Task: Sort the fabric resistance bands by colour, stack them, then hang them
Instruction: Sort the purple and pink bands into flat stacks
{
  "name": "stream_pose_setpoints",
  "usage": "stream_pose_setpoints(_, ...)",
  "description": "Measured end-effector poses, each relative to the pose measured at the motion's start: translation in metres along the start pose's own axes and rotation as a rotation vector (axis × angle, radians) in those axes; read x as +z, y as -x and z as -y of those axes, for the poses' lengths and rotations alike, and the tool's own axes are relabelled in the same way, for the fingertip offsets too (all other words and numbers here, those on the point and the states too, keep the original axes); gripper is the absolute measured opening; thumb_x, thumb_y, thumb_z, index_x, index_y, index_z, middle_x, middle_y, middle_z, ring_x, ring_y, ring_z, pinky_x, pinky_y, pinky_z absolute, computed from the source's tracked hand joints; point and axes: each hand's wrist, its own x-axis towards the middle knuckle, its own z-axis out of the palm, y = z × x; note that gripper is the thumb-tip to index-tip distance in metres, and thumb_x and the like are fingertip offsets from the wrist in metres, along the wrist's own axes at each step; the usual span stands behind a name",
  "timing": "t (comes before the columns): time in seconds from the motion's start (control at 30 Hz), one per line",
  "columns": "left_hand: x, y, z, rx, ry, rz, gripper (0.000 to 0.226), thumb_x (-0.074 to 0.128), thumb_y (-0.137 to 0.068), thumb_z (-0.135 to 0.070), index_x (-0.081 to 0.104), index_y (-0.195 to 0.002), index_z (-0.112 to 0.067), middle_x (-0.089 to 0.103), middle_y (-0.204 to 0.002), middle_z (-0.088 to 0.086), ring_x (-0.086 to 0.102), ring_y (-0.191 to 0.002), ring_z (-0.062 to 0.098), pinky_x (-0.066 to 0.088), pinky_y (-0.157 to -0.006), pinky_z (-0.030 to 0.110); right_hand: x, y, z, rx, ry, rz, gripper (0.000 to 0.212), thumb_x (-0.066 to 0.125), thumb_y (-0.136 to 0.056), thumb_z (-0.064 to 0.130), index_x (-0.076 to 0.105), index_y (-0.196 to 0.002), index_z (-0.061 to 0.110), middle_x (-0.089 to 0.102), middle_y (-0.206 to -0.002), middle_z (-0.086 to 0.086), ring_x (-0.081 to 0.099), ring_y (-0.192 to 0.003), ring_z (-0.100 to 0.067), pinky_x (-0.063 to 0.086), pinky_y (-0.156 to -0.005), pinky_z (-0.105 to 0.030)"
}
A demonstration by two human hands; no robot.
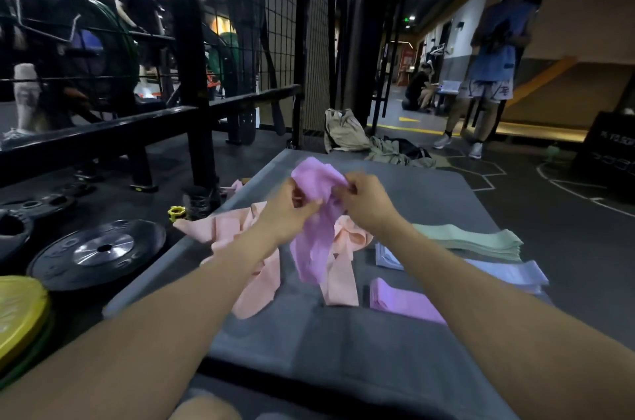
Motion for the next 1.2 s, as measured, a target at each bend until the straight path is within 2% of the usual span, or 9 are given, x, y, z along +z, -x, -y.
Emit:
stream_pose_setpoints(0.23,0.023,0.045,0.043,-0.201,0.143,-0.069,0.004,0.062,-0.089,-0.013,0.062,-0.088,-0.009,0.066,-0.091,0.012,0.057,-0.082,0.022,0.05,-0.076,0.037,0.03,0.04,-0.049,0.162,-0.071,0.073,0.02,0.06,-0.086,0.008,0.053,-0.068,0.006,0.047,-0.064,-0.009,0.045,-0.066,-0.019,0.05,-0.069,-0.05)
stream_pose_setpoints(0.37,0.033,0.049,0.06,-0.227,0.201,-0.07,0.01,0.06,-0.089,-0.009,0.059,-0.099,-0.009,0.064,-0.092,0.005,0.054,-0.081,0.016,0.045,-0.069,0.024,0.039,0.049,-0.07,0.141,0.007,0.054,0.021,0.066,-0.085,0.011,0.051,-0.07,0.011,0.043,-0.06,0.0,0.041,-0.066,-0.019,0.044,-0.064,-0.04)
stream_pose_setpoints(0.43,0.035,0.048,0.067,-0.224,0.2,-0.051,0.014,0.061,-0.089,-0.008,0.06,-0.102,-0.01,0.065,-0.093,0.002,0.057,-0.085,0.015,0.048,-0.075,0.027,0.042,0.054,-0.076,0.139,0.011,0.057,0.014,0.065,-0.085,0.011,0.06,-0.098,0.008,0.056,-0.081,-0.002,0.051,-0.078,-0.021,0.042,-0.071,-0.032)
stream_pose_setpoints(0.5,0.037,0.047,0.072,-0.23,0.196,-0.039,0.02,0.063,-0.087,-0.006,0.06,-0.106,-0.011,0.066,-0.099,0.001,0.059,-0.093,0.017,0.049,-0.085,0.03,0.045,0.054,-0.081,0.137,0.032,0.059,0.04,0.064,-0.086,0.011,0.053,-0.125,0.007,0.06,-0.113,-0.007,0.055,-0.103,-0.025,0.04,-0.086,-0.026)
stream_pose_setpoints(0.6,0.039,0.048,0.074,-0.236,0.186,-0.009,0.023,0.063,-0.086,-0.005,0.058,-0.105,-0.019,0.065,-0.099,-0.006,0.059,-0.098,0.016,0.047,-0.089,0.029,0.049,0.054,-0.076,0.075,0.047,0.094,0.046,0.057,-0.088,0.005,0.048,-0.133,0.007,0.055,-0.13,-0.009,0.054,-0.116,-0.025,0.039,-0.095,-0.025)
stream_pose_setpoints(0.73,0.037,0.047,0.071,-0.237,0.247,0.009,0.04,0.061,-0.086,0.001,0.057,-0.12,-0.019,0.064,-0.115,0.0,0.057,-0.107,0.016,0.045,-0.096,0.031,0.051,0.052,-0.07,0.018,0.099,0.164,0.03,0.046,-0.085,-0.006,0.056,-0.113,-0.004,0.06,-0.107,-0.011,0.056,-0.099,-0.025,0.041,-0.077,-0.023)
stream_pose_setpoints(0.9,0.029,0.052,0.067,-0.213,0.34,-0.012,0.041,0.054,-0.085,0.012,0.058,-0.104,-0.024,0.064,-0.107,0.004,0.058,-0.102,0.021,0.046,-0.095,0.036,0.049,0.051,-0.069,0.138,-0.284,0.234,0.041,0.05,-0.084,-0.003,0.057,-0.122,0.01,0.063,-0.11,-0.005,0.058,-0.098,-0.019,0.049,-0.088,-0.033)
stream_pose_setpoints(1.0,0.028,0.055,0.067,-0.21,0.345,0.012,0.043,0.053,-0.086,0.012,0.06,-0.104,-0.026,0.065,-0.108,0.005,0.059,-0.102,0.021,0.047,-0.095,0.035,0.052,0.048,-0.071,0.145,-0.271,0.121,0.014,0.056,-0.089,0.01,0.061,-0.098,-0.001,0.058,-0.083,-0.008,0.05,-0.075,-0.02,0.046,-0.072,-0.036)
stream_pose_setpoints(1.2,0.025,0.056,0.065,-0.26,0.4,-0.051,0.024,0.055,-0.089,0.004,0.061,-0.105,-0.013,0.066,-0.095,-0.002,0.058,-0.087,0.013,0.047,-0.077,0.026,0.049,0.043,-0.082,0.238,-0.316,-0.02,0.022,0.052,-0.092,0.008,0.057,-0.078,-0.007,0.048,-0.07,-0.01,0.041,-0.069,-0.019,0.038,-0.066,-0.034)
